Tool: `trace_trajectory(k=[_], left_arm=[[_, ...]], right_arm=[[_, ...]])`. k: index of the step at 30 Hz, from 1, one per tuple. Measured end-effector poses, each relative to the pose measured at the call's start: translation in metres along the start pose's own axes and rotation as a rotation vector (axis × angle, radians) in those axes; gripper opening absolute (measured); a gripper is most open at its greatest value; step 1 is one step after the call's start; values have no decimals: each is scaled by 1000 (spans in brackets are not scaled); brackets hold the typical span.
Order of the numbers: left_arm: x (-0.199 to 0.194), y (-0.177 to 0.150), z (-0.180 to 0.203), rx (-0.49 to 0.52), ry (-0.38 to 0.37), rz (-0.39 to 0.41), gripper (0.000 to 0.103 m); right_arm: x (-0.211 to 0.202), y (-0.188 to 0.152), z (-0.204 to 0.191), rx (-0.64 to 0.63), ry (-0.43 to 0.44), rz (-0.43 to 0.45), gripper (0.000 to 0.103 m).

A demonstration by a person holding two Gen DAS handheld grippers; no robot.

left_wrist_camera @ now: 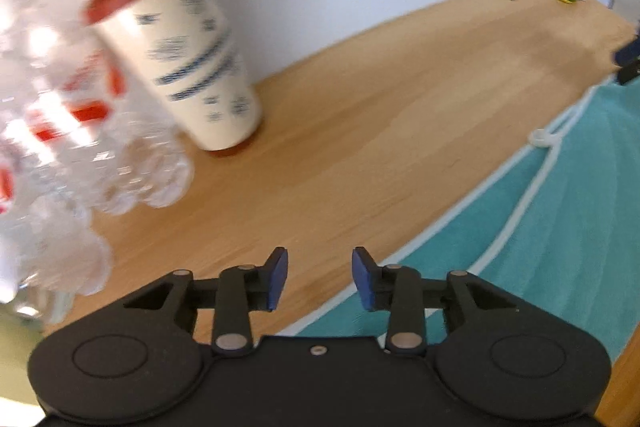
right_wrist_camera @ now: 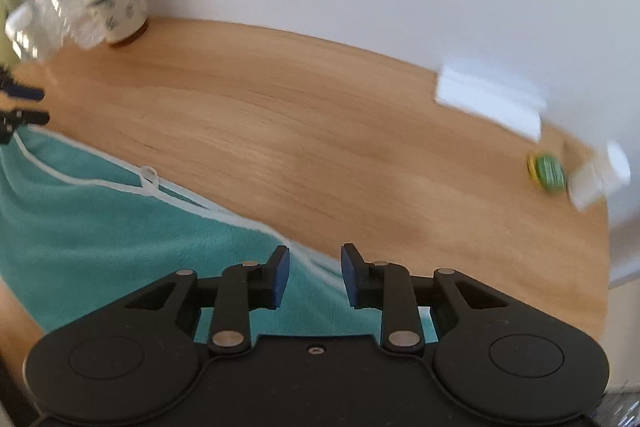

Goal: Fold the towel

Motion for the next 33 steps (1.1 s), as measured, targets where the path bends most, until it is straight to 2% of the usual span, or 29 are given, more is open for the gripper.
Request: trace_trajectory(k=[2, 9, 14, 18, 20, 22, 23, 24, 26, 30, 33], left_arm=[[-4, -10, -8, -36, 2, -5, 52], [2, -39, -19, -34, 47, -65, 53], [4, -47, -25, -7, 50, -68, 57], [7, -51, -23, 15, 48, -69, 57], [8, -50, -22, 15, 44, -72, 57], [7, -51, -21, 2, 41, -76, 57], [7, -52, -22, -2, 40, -76, 57], [7, -52, -21, -2, 40, -76, 57], [8, -53, -23, -25, 48, -80, 57], [6, -56, -27, -57, 72, -78, 57], [2, -59, -32, -74, 74, -68, 57]], right_arm=[[-2, -11, 5, 30, 16, -6, 32], [10, -29, 17, 59, -39, -25, 32], [4, -22, 37, 68, -15, 10, 32], [14, -11, 39, -35, 29, -40, 32], [23, -7, 26, -144, 56, -91, 32], [29, -9, 18, -221, 38, -118, 31], [30, -9, 15, -248, 32, -127, 23], [30, -8, 15, -241, 41, -130, 9], [30, -2, 20, -204, 22, -123, 3], [29, 0, 30, -167, -10, -116, 4], [23, 2, 23, -213, -52, -86, 8]])
Point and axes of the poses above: each gripper's, at about its wrist camera, not at the fingertips, and x roughly the way its jaws point, z to its right, y to its top, the point moved 6 cm from there along x, roughly the way its jaws point, and after that the axes turned 5 degrees about -z, right-handed, at the moved point
